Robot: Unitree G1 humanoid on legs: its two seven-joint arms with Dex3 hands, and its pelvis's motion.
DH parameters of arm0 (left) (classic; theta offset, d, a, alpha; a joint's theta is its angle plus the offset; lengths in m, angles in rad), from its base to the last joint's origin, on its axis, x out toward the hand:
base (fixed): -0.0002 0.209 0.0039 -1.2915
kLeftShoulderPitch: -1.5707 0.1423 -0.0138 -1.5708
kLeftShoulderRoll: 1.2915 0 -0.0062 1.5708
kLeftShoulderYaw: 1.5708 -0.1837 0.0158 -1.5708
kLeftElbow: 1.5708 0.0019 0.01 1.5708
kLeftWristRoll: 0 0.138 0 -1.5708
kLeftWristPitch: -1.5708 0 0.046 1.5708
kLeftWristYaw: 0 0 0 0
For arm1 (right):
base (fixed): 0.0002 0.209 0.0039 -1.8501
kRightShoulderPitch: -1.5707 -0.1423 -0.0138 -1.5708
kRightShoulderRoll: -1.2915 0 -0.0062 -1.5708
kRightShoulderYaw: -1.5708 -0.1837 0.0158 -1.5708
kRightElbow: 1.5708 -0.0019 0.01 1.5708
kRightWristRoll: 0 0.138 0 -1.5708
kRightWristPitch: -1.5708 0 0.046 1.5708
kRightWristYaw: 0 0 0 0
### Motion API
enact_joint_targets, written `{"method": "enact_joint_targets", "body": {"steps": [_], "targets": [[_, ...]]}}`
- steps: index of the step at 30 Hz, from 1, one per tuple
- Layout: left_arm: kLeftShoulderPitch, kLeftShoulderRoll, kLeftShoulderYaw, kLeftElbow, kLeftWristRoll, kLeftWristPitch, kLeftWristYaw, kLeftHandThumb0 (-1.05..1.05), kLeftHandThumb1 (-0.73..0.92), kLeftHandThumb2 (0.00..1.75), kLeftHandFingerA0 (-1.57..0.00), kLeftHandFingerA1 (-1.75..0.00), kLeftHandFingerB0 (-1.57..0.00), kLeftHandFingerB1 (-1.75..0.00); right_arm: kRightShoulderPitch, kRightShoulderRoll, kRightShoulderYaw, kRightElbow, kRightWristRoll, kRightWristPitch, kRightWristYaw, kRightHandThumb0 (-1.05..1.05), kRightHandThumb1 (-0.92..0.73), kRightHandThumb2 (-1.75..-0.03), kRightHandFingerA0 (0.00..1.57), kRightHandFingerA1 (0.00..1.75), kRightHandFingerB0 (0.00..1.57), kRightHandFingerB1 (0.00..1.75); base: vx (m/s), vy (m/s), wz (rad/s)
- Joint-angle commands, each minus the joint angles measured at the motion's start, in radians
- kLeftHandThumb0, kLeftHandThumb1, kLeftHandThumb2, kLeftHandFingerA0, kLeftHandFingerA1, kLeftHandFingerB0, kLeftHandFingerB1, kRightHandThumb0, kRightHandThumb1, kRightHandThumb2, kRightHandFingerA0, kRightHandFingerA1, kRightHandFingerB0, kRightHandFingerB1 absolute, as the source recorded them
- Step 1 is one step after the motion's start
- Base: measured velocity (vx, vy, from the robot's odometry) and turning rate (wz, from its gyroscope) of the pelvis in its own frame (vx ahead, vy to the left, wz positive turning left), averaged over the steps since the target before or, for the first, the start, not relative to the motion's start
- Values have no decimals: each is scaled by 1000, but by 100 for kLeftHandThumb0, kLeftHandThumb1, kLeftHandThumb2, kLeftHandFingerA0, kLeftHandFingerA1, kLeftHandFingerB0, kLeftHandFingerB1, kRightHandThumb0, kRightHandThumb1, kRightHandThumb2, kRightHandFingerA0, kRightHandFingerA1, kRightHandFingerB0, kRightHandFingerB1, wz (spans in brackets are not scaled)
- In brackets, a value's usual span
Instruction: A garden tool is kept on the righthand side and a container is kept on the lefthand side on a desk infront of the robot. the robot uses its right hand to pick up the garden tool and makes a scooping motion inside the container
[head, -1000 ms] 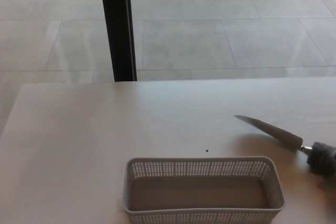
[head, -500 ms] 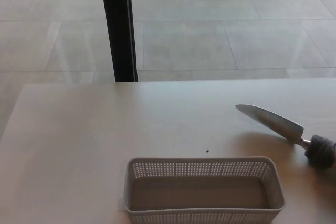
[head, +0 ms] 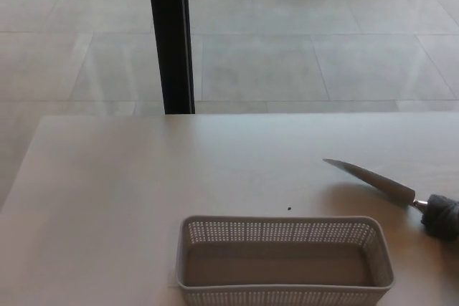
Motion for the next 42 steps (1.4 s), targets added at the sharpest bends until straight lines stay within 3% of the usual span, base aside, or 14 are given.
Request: {"method": "enact_joint_targets", "body": {"steps": [1,4,6,13,17,19,20,25,26,28,29,31,36,42], "targets": [[6,19,-13,-1,9,-30,-8,-59,62,59,-57,-61,-59,-44,148,6,10,81,-56,-124,-212,-30,-75,-68,79,162,74,78,0,0,0],[8,24,-18,0,12,-37,-10,-59,61,58,-58,-66,-59,-45,172,0,-67,79,3,-221,-323,-21,-63,-73,90,167,70,127,0,0,0],[7,25,-21,1,13,-36,-4,-60,61,58,-63,-71,-60,-44,177,0,-106,66,25,-233,-334,-28,-64,-67,85,160,80,80,0,0,0],[3,30,-23,-5,10,-30,3,-57,62,59,-64,-72,-61,-46,172,13,-325,38,125,-358,-499,-18,-54,-80,91,171,81,124,0,0,0],[-1,31,-29,5,16,-20,7,-55,64,59,-66,-67,-62,-44,164,-5,-412,-16,148,-380,-482,-22,-55,-79,99,165,90,88,0,0,0],[4,32,-31,6,15,-29,-1,-56,63,59,-60,-64,-58,-44,148,-16,-488,-46,177,-407,-488,-28,-47,-105,124,136,92,117,0,0,0],[0,31,-28,9,12,-21,3,-54,62,59,-61,-64,-58,-44,141,-17,-511,-52,178,-409,-494,-19,-50,-98,96,175,75,151,0,0,0],[1,42,-43,4,19,-23,2,-54,65,59,-63,-65,-58,-43,96,-37,-634,-76,206,-474,-485,-21,-53,-108,94,175,73,161,0,0,0],[-3,44,-44,6,19,-18,2,-54,64,59,-60,-66,-57,-44,85,-51,-655,-90,204,-482,-484,-23,-46,-103,121,137,100,125,0,0,0],[-4,48,-41,7,13,-20,-6,-53,64,59,-64,-67,-59,-44,69,-76,-682,-107,176,-511,-509,-13,-49,-97,95,175,76,158,0,0,0],[-3,49,-40,7,11,-22,-7,-53,64,59,-65,-67,-59,-44,63,-83,-686,-106,171,-522,-512,-22,-45,-104,123,138,103,127,0,0,0],[-3,49,-35,3,3,-25,-15,-53,63,59,-62,-70,-60,-46,55,-104,-697,-112,151,-553,-520,-19,-52,-98,96,175,74,161,0,0,0],[-14,54,-42,6,7,-15,-6,-51,64,59,-60,-63,-54,-43,80,-156,-678,-167,82,-604,-535,-16,-47,-79,100,174,93,120,0,0,0],[-20,64,-54,3,17,-25,1,-54,65,60,-59,-66,-60,-45,157,-262,-555,-240,-123,-659,-608,-19,-39,-107,96,168,84,136,0,0,0]]}}
